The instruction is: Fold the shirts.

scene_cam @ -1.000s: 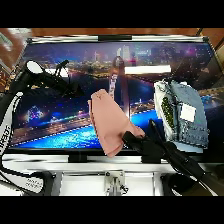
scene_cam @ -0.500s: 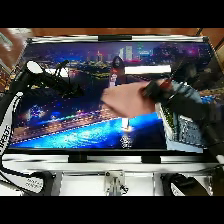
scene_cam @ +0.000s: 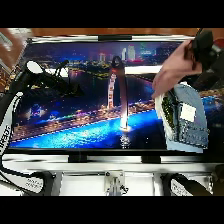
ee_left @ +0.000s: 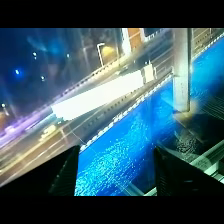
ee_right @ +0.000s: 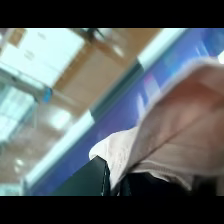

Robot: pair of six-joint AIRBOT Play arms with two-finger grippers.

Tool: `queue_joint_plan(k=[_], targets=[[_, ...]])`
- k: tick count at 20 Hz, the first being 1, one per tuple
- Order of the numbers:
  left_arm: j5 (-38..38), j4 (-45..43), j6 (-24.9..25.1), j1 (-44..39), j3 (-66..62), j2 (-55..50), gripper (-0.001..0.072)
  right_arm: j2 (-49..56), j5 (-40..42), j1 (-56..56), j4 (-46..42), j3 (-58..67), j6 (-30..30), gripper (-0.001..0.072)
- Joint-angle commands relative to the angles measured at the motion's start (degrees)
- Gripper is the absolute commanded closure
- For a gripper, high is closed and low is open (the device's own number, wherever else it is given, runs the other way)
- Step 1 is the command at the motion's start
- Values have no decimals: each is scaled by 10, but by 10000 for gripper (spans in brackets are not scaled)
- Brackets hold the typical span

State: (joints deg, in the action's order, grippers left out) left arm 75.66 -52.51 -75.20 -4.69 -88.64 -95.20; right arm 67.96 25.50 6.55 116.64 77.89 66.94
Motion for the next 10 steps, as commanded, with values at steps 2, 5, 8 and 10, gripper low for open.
queue_joint_plan(k=[2, 5, 8, 10], targets=[[0, 0, 2, 0, -1, 0, 173, 97, -56, 13, 0, 126, 35, 644], [1, 0, 2, 0, -1, 0, 172, 112, -115, 38, -37, 135, 54, 644], [0, 0, 2, 0, -1, 0, 172, 116, -20, 93, -61, 135, 54, 644], [0, 0, 2, 0, -1, 0, 172, 116, 118, 122, -69, 135, 54, 643]])
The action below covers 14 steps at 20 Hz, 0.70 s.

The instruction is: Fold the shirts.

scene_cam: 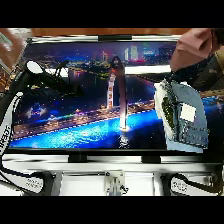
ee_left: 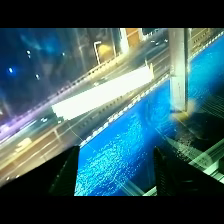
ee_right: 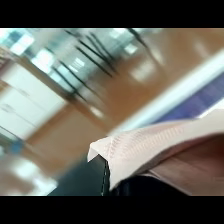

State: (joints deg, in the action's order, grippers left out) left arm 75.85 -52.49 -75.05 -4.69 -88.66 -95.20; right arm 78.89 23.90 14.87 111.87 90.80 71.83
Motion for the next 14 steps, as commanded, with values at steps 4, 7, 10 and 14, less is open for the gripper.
queue_joint_plan(k=[4, 7, 10, 14], targets=[[-6, 0, 0, 0, 0, 0, 173, -10, 419, 69, -17, 6, 1, 644], [-11, 0, 0, 0, 0, 0, 174, -57, 505, 68, -30, 6, 0, 644], [-18, 0, 0, 0, 0, 0, 174, -107, 526, 68, -44, 6, -2, 644], [-19, 0, 10, 0, 0, -2, 174, -160, 570, 68, -28, 6, 1, 644]])
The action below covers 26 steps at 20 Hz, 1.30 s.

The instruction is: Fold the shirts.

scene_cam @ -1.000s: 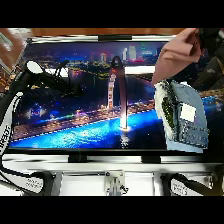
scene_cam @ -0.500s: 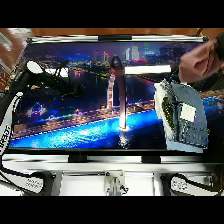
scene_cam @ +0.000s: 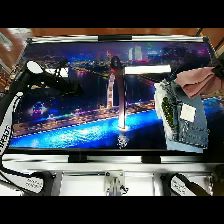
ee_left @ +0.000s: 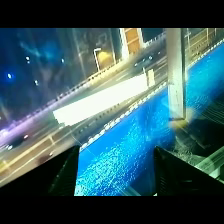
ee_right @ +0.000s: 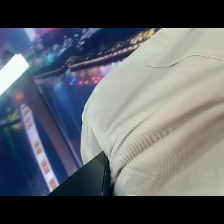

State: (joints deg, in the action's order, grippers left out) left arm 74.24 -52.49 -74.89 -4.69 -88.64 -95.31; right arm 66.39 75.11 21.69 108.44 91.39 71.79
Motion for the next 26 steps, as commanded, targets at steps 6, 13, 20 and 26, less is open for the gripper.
queue_joint_plan(k=[6, 13, 20, 26], targets=[[-3, 0, 25, 0, 0, -3, 174, -104, 191, 0, -133, -134, 5, 644], [0, 0, 25, 0, 0, -3, 174, -116, 88, 0, -282, -343, -41, 643], [-1, 0, 25, 0, 0, -3, 174, -116, 109, 0, -386, -344, -59, 159], [14, 0, 23, 0, -1, -3, 174, -116, 171, 0, -498, -273, 31, 157]])
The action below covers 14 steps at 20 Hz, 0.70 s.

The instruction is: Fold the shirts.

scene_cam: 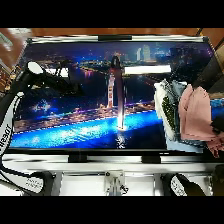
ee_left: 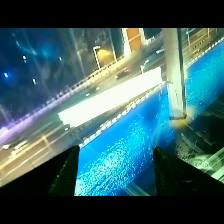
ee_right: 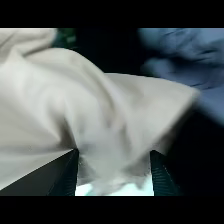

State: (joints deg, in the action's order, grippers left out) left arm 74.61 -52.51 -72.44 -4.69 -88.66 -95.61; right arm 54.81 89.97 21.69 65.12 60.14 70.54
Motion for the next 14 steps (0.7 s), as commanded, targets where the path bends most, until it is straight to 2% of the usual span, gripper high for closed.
queue_joint_plan(k=[1, 3, 7, 9, 14], targets=[[18, 0, -2, 0, 0, 1, 174, 0, 12, 0, -72, 68, 52, 157], [30, 0, -2, 0, -1, 3, 174, 0, -52, 0, -36, 130, 54, 158], [37, 0, -7, 0, -1, 6, 174, 2, -187, 0, 186, 174, 61, 157], [38, 0, -7, 0, -1, 6, 174, 18, -182, 0, 265, 174, 74, 130], [39, 0, -7, 0, -1, 5, 174, 116, -149, 0, 341, 174, 83, 130]])
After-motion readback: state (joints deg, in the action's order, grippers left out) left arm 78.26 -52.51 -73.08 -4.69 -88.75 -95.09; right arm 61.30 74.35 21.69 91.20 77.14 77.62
